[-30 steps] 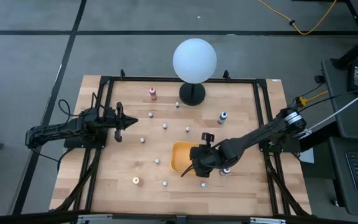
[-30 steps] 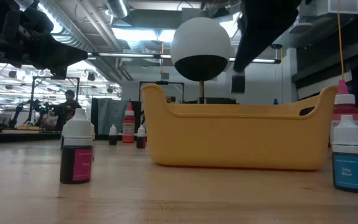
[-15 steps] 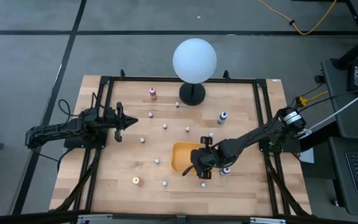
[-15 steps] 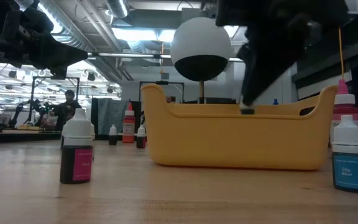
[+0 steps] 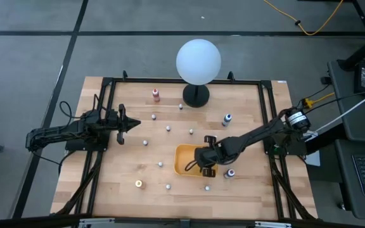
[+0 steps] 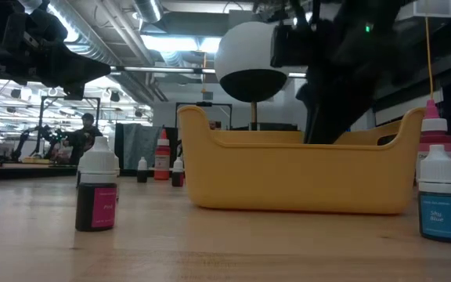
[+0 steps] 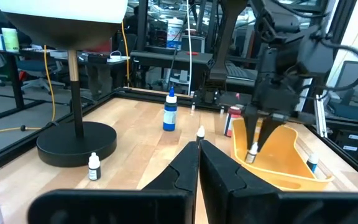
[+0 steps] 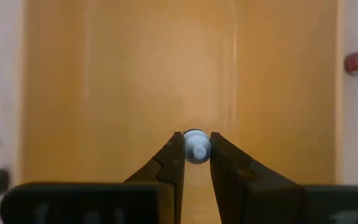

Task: Pick & Place food coloring
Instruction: Put the small black food coloring bottle into the yellow bin

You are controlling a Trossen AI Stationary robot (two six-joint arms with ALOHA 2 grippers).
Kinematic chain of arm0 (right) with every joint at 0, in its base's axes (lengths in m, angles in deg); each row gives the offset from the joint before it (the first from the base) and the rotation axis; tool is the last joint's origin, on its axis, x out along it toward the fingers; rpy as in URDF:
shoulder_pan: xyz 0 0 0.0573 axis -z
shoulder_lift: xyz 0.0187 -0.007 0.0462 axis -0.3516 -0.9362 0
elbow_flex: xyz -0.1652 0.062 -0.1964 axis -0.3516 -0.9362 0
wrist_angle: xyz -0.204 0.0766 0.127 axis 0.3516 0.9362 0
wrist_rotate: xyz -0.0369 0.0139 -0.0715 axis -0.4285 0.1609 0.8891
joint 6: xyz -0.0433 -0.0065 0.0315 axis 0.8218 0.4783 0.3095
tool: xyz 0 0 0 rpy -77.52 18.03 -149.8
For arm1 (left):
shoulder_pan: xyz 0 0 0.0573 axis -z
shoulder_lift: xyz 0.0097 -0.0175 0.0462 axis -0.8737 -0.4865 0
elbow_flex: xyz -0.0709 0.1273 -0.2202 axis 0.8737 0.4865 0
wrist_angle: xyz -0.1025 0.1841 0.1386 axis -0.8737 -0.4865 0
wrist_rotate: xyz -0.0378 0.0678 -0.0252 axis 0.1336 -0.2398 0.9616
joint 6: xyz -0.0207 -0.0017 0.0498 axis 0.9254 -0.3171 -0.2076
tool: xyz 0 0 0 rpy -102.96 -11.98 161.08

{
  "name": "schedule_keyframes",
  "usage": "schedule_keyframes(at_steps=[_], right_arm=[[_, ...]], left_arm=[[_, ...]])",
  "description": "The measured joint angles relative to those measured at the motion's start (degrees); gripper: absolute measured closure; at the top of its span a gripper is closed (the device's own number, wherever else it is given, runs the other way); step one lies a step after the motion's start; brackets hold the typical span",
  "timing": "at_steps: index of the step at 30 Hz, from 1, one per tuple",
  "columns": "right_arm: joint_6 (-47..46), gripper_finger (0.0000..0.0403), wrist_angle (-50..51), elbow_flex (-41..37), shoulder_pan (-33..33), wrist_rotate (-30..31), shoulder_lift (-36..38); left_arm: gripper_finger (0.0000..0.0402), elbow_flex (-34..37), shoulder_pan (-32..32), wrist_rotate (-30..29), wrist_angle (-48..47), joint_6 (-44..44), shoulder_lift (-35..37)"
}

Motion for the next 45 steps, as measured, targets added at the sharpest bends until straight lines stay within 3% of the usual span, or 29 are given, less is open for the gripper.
schedule_keyframes(at_steps=[6, 29, 45], right_arm=[[0.71, 0.0338, -5.17, -3.03, 1.23, -0.87, 0.02], [1.85, 0.0336, -4.06, -3.14, 1.87, 1.07, 0.55], [1.97, 0.0278, -3.71, -3.14, 1.87, 1.27, 0.57]], left_arm=[[0.0389, 0.01, -0.01, 0.00, 0.00, 0.00, 0.00], [0.0390, 0.00, -0.01, 0.00, -0.02, 0.00, 0.00], [0.0391, 0.00, -0.01, 0.00, -0.04, 0.00, -0.01]])
